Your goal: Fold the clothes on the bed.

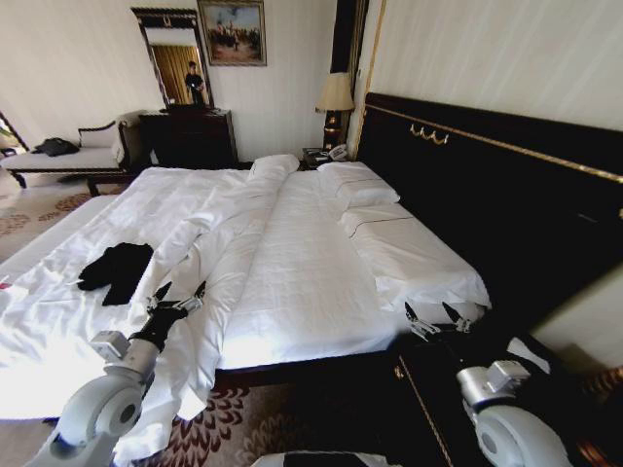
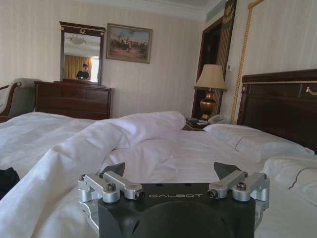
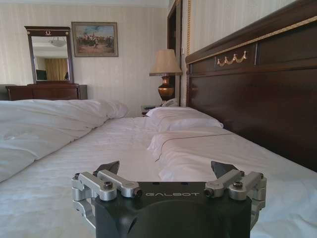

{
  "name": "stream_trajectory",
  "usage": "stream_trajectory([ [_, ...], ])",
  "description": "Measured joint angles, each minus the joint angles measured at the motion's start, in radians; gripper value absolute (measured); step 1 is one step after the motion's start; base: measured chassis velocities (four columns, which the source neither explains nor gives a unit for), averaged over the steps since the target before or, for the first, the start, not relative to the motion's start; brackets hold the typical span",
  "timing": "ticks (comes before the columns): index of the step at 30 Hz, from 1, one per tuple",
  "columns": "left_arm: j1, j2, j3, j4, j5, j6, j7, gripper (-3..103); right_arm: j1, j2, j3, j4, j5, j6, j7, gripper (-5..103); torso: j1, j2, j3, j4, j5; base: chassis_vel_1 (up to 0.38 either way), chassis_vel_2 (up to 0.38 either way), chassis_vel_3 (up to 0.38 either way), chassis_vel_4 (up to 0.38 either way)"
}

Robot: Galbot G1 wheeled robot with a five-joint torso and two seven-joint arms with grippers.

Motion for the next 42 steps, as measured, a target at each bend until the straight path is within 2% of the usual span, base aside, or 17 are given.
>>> stream_trajectory([
  [9,0.005,-0.006,0.000,0.003,0.003,-0.003,0.003,100,0.002,0.001,-0.001,0.000,-0.005,0.013,0.036,100,0.000,0.000,0.000,0.0000,-0.0002,-0.115,0.117,0.131,-0.118],
  [22,0.003,-0.002,0.012,-0.001,0.007,-0.003,0.001,100,0.010,0.001,-0.007,-0.009,-0.010,0.011,0.104,100,0.000,0.000,0.000,0.0000,0.0000,-0.002,0.004,0.002,-0.003],
  [31,-0.002,-0.001,0.018,-0.003,0.009,-0.002,-0.001,100,0.014,0.001,-0.010,-0.012,-0.011,0.011,0.105,100,0.000,0.000,0.000,0.0000,0.0001,0.034,0.039,-0.034,-0.041],
  [42,-0.017,0.012,-0.003,-0.008,-0.005,-0.001,0.013,100,0.016,0.010,-0.019,-0.021,-0.018,0.011,0.090,100,0.000,0.000,0.000,0.0001,-0.0004,0.173,0.187,-0.169,-0.181],
])
